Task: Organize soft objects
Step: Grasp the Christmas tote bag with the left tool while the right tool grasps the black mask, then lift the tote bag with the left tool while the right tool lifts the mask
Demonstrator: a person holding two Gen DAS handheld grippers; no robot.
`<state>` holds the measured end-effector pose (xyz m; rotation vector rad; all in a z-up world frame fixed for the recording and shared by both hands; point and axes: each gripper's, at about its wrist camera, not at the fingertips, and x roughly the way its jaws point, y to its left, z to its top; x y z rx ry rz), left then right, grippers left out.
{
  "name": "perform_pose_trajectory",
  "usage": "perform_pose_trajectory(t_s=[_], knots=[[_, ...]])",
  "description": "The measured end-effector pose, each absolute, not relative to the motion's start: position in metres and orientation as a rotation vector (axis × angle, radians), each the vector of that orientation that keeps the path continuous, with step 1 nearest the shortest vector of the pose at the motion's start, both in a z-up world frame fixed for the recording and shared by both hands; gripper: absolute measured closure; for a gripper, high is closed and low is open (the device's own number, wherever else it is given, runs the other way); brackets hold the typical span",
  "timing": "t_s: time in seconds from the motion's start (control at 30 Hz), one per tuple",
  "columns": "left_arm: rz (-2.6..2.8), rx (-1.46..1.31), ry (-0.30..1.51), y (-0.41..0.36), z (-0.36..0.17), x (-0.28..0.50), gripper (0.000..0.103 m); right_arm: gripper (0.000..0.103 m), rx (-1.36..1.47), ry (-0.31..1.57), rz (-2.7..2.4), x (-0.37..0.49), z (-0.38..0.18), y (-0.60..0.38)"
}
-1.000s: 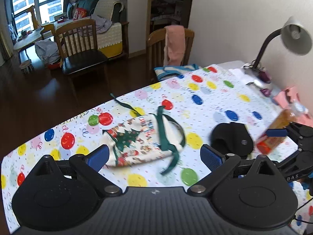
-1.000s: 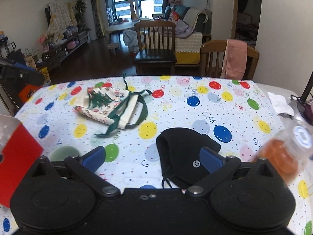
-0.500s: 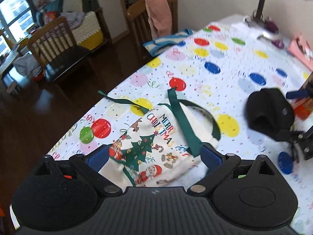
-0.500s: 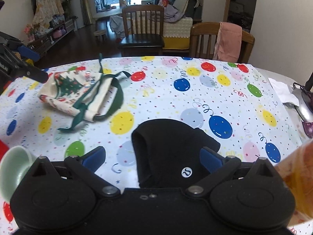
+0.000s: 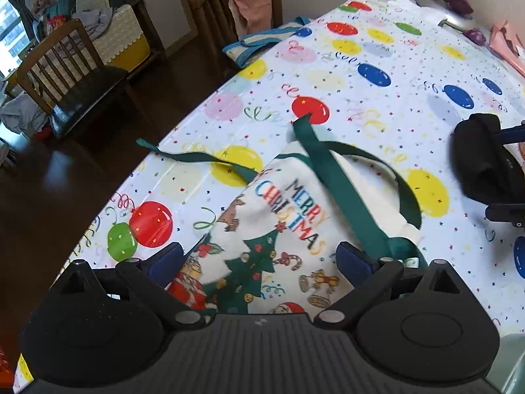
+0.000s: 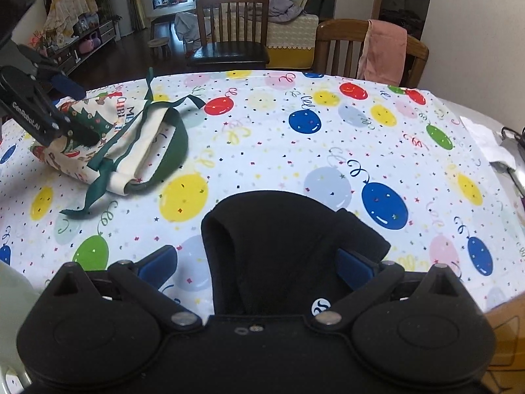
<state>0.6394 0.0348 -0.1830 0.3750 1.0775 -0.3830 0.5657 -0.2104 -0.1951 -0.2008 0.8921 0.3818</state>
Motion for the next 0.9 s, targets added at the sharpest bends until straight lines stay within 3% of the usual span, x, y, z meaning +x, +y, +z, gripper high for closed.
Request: perform_pose_trajectory(t_s=[0.27, 0.4, 0.57, 0.67, 0.7, 0.8, 0.9], knots=[[-0.362, 0.357, 1.075, 0.033, -0.198, 0.638, 0.004, 0.000, -0.197, 0.892, 0.376, 0.570, -0.202, -0.209], [-0.337, 0.326, 1.082, 0.032, -0.199, 0.637, 0.010, 0.002, -0.212, 0.889, 0.365, 0.570, -0.206, -0.207], [-0.325, 0.288, 1.076, 0.029, -0.194, 0.629, 0.034, 0.005, -0.223, 0.870, 0.343, 0.568, -0.208, -0.205], [-0.298, 0.298, 1.068, 0.025, -0.191, 0.623, 0.056, 0.011, -0.217, 0.860, 0.333, 0.567, -0.208, -0.206], [-0.272, 0.311, 1.069, 0.024, -0.191, 0.622, 0.070, 0.013, -0.217, 0.854, 0.331, 0.566, -0.207, -0.207], [-0.217, 0.330, 1.080, 0.024, -0.190, 0.620, 0.089, 0.028, -0.212, 0.844, 0.316, 0.565, -0.205, -0.210], [-0.185, 0.329, 1.091, 0.023, -0.187, 0.615, 0.093, 0.047, -0.212, 0.836, 0.296, 0.564, -0.201, -0.214]])
